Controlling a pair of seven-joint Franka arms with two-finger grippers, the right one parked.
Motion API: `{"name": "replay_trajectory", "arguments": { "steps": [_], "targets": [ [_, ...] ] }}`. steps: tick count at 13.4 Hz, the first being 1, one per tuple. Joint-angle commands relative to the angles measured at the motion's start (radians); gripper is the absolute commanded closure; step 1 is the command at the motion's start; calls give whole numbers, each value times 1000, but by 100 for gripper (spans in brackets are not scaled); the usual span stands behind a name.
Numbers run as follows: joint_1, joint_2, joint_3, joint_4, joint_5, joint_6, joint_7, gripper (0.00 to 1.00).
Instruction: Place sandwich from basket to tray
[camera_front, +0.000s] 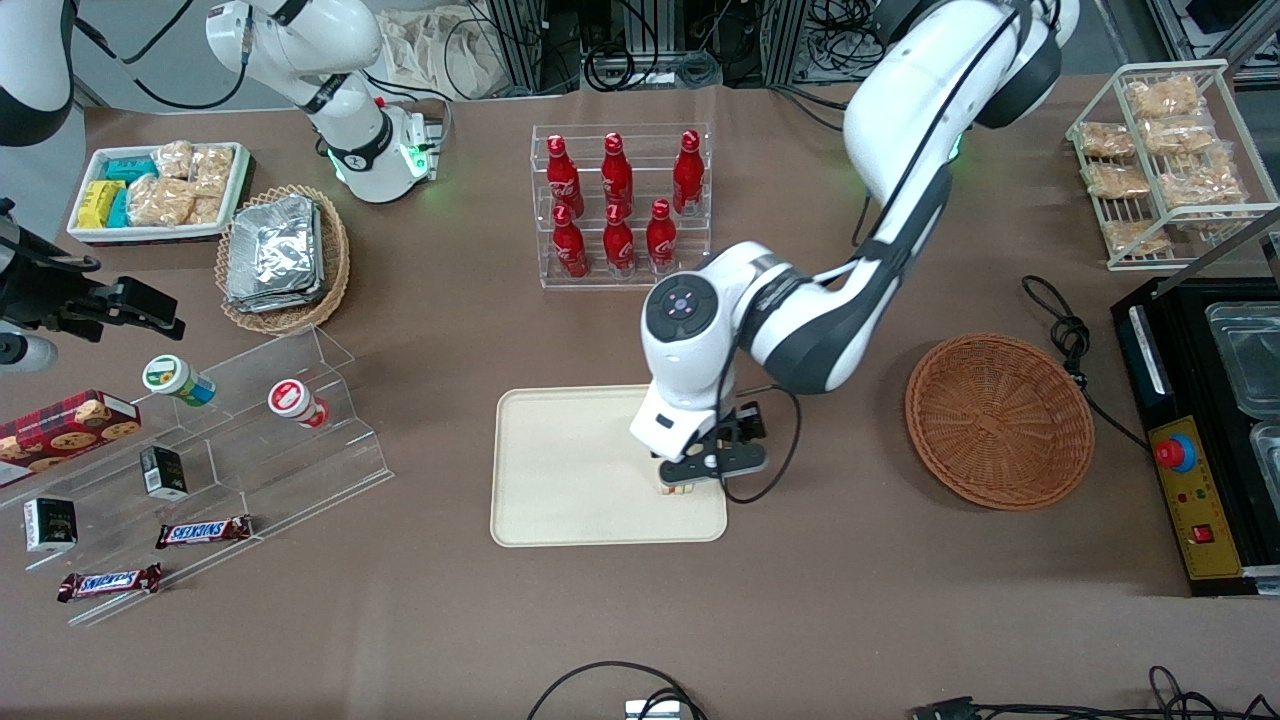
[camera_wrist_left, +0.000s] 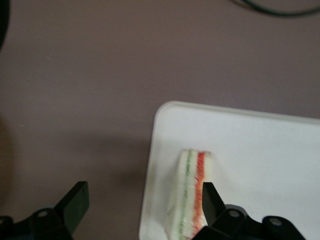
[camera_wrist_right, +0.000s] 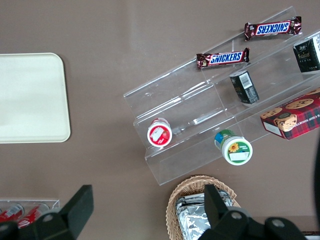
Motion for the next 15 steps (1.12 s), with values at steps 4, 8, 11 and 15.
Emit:
{"name": "replay_trajectory", "arguments": {
  "steps": [4, 8, 11, 15],
  "targets": [
    [142, -179, 3, -29, -14, -133, 126, 0],
    [233, -248, 3, -31, -67, -182, 248, 0],
    [305, -288, 3, -32, -124, -211, 358, 0],
    [443, -357, 3, -32, -253, -276, 551, 0]
  ]
}}
